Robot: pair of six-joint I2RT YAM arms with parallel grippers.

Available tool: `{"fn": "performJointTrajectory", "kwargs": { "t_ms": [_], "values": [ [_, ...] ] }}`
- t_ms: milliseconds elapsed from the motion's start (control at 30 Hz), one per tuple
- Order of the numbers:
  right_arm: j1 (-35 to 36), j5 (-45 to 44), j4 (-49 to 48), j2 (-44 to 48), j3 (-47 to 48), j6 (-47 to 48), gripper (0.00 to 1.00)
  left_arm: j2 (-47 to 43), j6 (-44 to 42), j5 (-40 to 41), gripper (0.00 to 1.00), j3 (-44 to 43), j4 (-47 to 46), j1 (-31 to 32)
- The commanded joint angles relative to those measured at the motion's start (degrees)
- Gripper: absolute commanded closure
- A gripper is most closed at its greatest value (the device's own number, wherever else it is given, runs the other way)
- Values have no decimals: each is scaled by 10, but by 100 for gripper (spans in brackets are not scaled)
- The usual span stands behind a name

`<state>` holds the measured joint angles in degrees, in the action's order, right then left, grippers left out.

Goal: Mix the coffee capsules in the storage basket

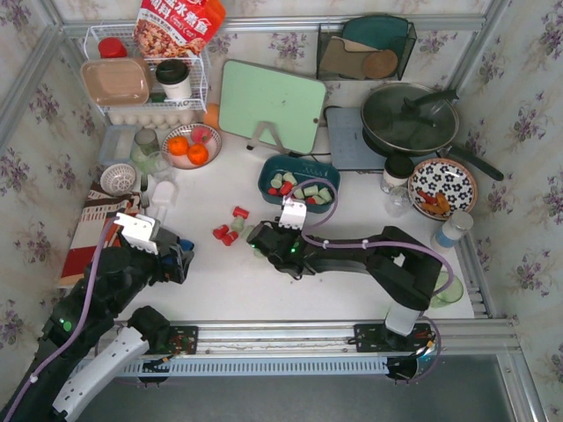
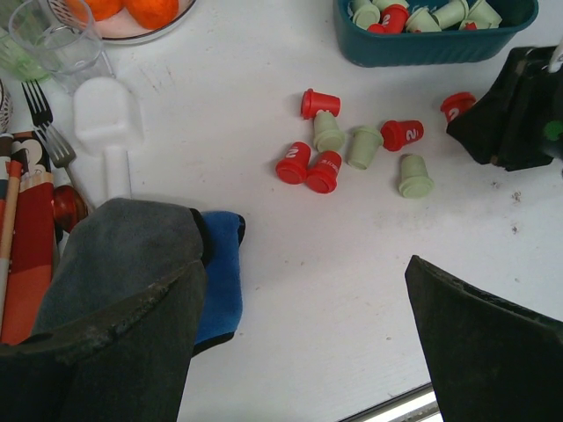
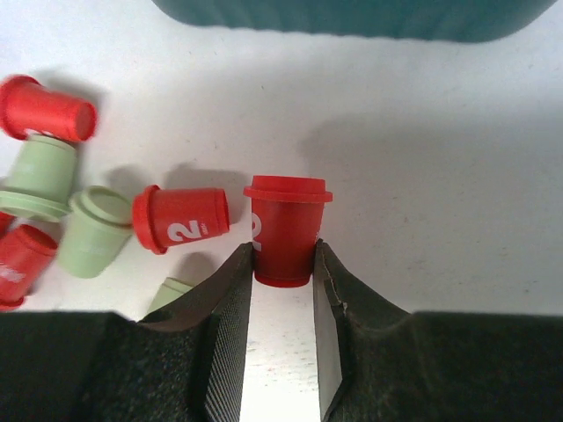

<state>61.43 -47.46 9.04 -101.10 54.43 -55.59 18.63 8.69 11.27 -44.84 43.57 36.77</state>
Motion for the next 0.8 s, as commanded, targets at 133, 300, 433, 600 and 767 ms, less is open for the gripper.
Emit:
{"fn": "performJointTrajectory", "kwargs": {
  "t_ms": [133,300,433,600,767],
  "values": [
    [-8,-62,-39,110,-18,117,76,-3,-5,-2,3,2,-14,0],
    [-73,-41,-109,160,-27,217,77,-1,-5,-3,3,3,-14,0],
    [-139,27,-159,166,-36,271,76,-3,-5,1,3,3,-11,0],
    [-207,96,-216,136,-39,320,75,-4,-6,3,3,4,-13,0],
    [-247,124,-291,93,-38,361,74,0,-6,3,3,4,-14,0]
  ]
}}
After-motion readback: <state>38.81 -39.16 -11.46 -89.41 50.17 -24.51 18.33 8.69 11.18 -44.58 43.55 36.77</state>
